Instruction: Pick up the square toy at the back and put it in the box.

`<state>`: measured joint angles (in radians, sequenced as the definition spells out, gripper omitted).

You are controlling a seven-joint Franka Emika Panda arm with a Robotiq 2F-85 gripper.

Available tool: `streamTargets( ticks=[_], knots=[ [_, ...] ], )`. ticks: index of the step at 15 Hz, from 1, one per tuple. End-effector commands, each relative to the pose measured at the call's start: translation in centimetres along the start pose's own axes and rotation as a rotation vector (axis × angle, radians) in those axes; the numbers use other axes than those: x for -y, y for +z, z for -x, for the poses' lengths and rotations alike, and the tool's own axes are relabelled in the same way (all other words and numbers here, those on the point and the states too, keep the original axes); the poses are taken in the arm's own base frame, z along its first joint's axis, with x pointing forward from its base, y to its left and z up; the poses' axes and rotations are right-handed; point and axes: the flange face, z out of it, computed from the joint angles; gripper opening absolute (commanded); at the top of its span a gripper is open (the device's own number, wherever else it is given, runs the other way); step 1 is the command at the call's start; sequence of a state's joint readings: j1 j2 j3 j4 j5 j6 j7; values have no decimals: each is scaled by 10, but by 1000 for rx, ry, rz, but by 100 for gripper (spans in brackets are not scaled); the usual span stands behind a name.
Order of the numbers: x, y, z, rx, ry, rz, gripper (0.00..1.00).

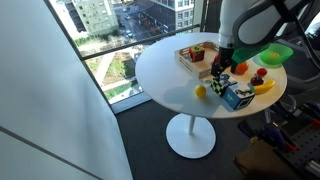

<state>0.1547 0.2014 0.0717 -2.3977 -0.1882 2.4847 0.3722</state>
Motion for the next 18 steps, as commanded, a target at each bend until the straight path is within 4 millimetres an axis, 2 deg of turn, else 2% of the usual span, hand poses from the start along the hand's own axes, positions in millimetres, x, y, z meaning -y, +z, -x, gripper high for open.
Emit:
streamTargets(
  ticks=[1,11,12,13,15,18],
  knots=[
    [-2,2,-4,-14,23,-6,100],
    [-3,17,-4,11,36,-18,100],
    [-3,18,-4,14,36,-16,97],
    [-3,19,-4,20,35,-17,74],
    [-4,19,-6,28,35,-15,70],
    [-8,11,-8,40,47,-18,46]
  ],
)
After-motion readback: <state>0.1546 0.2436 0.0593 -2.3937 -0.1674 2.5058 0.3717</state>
